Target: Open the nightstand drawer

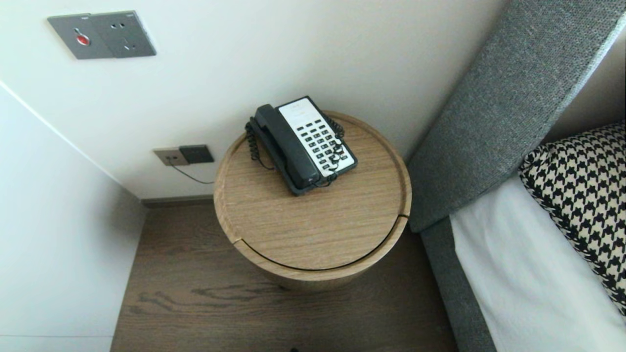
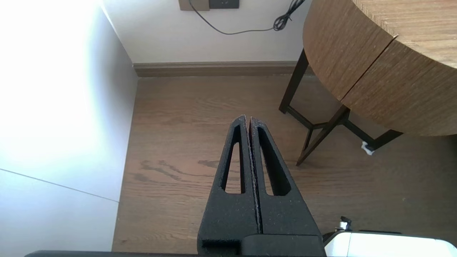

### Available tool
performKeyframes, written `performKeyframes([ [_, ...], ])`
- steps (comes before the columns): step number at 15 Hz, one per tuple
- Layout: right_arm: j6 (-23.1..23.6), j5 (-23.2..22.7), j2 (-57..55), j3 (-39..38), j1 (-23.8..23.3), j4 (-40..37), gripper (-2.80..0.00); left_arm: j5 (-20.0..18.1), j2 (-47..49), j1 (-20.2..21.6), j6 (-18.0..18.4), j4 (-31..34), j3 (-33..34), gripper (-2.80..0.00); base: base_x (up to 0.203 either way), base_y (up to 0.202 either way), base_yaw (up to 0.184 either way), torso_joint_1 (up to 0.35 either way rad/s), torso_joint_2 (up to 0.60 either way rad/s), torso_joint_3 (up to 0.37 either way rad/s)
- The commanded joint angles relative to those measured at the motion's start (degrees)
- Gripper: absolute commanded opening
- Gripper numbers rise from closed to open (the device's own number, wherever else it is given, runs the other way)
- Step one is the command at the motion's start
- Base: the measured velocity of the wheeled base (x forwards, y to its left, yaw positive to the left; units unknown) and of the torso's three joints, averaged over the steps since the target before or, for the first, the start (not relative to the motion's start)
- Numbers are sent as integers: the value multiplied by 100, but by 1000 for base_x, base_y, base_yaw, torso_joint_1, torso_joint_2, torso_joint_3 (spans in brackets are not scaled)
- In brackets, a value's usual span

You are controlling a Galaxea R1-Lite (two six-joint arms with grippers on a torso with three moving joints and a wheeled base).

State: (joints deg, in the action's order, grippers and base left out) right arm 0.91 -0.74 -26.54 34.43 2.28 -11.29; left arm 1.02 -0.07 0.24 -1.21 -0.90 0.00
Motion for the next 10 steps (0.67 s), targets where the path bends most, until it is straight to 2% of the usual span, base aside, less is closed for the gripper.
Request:
performKeyframes([
  [1, 0, 12, -1364, 1023, 12, -30, -280, 3, -1, 2, -2, -5, 0, -280, 0, 0, 0, 0, 0, 0],
  [4, 2, 21, -2346, 2160, 11, -295, -280, 3, -1, 2, -2, -6, 0, -280, 0, 0, 0, 0, 0, 0],
  [6, -43, -17, -2842, 2999, 54, -1160, -280, 3, -1, 2, -2, 2, 0, -280, 0, 0, 0, 0, 0, 0],
  [10, -427, -76, -3544, 3737, 883, -2456, -280, 3, -1, 2, -2, 2, 0, -280, 0, 0, 0, 0, 0, 0],
])
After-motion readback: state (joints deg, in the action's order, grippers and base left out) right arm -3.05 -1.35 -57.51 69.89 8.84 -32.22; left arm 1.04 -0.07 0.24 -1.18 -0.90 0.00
